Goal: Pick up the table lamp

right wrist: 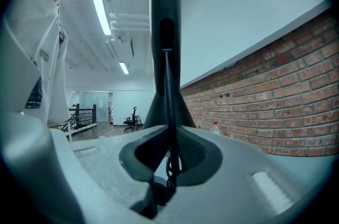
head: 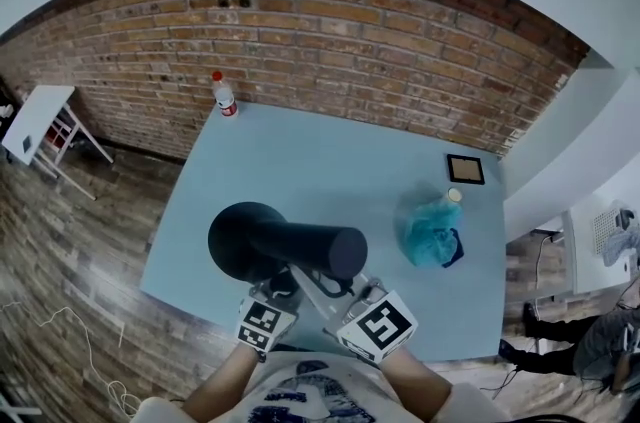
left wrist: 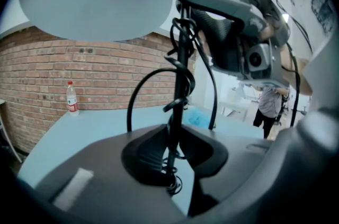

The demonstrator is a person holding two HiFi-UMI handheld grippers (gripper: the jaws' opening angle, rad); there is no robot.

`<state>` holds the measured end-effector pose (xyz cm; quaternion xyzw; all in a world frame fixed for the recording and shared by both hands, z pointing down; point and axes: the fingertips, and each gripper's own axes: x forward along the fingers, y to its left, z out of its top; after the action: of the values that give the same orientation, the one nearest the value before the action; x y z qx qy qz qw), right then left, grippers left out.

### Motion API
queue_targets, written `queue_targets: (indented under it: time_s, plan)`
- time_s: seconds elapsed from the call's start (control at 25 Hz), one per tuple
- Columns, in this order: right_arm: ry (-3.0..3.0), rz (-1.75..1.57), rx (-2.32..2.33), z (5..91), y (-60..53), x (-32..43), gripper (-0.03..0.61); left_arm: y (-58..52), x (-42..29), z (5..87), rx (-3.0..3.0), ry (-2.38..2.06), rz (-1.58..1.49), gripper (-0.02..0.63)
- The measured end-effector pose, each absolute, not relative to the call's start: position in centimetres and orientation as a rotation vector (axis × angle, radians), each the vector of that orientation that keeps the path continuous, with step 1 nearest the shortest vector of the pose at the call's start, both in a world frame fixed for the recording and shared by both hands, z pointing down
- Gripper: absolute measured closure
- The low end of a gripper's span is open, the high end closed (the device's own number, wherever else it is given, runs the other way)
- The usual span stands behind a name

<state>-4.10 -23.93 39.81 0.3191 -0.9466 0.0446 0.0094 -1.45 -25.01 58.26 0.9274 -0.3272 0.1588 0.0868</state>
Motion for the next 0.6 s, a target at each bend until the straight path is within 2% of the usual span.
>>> queue_targets:
  time_s: [0.6]
  plan:
    - [-2.979,0.103,1.011,37.3,-24.1,-4.0,0.541,-25.6,-1.4,55.8,2.791,-0.966,0.475,0.549]
